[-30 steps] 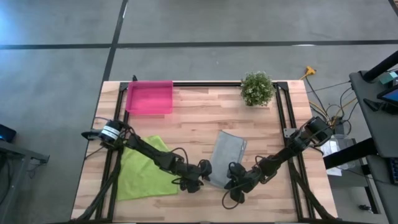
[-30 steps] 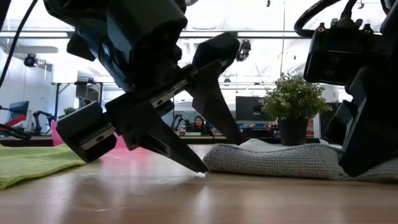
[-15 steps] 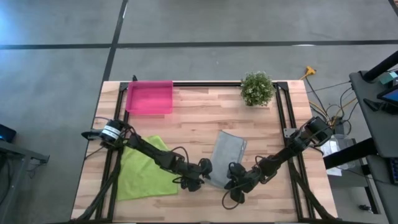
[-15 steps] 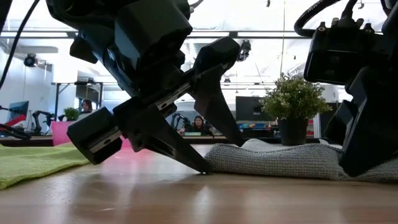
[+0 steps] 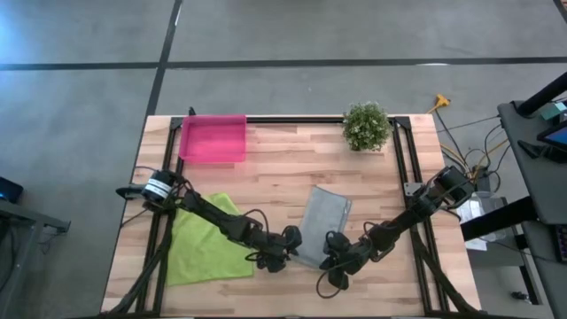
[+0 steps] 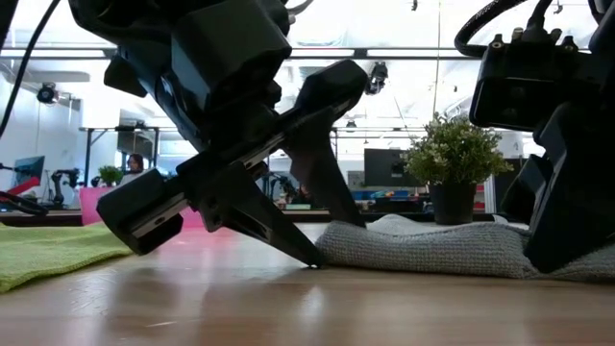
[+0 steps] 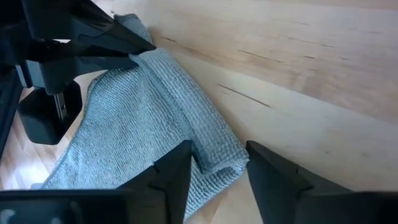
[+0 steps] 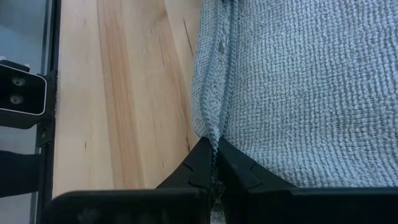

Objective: Roll microfiber towels into tight, uniform cylinder then place into a basket
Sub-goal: Roll the blue microfiber cloth

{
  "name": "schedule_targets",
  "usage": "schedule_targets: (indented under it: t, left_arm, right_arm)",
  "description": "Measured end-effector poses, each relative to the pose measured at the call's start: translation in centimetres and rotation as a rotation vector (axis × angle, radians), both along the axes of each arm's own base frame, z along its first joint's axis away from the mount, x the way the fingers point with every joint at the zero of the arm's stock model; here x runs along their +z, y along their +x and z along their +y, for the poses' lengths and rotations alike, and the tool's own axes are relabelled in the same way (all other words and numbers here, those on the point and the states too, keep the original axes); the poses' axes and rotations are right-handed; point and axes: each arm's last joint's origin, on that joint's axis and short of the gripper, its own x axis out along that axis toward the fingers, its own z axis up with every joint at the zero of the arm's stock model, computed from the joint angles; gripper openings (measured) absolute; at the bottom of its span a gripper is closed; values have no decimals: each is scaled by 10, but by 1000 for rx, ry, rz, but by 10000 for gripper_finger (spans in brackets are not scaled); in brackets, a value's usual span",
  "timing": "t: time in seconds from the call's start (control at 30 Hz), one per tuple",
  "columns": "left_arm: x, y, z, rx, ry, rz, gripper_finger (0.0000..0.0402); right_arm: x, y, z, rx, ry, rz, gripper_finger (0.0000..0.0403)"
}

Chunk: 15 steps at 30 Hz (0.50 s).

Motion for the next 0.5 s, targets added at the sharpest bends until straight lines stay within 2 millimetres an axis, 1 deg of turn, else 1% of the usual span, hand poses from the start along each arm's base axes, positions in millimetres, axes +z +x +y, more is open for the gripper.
schedule_targets:
  t: [0.2, 0.37, 0.5]
  left_arm:
    - [-1, 0, -1, 3, 3, -1, 106]
    - [2, 1, 2, 69, 52, -33, 102]
    - [13, 1, 4, 103, 62, -67, 102]
  right_arm:
    - [0, 0, 0, -2, 2, 1, 9]
    - [0, 0, 0, -3, 3, 1, 9]
    - [0, 0, 0, -2, 3, 1, 9]
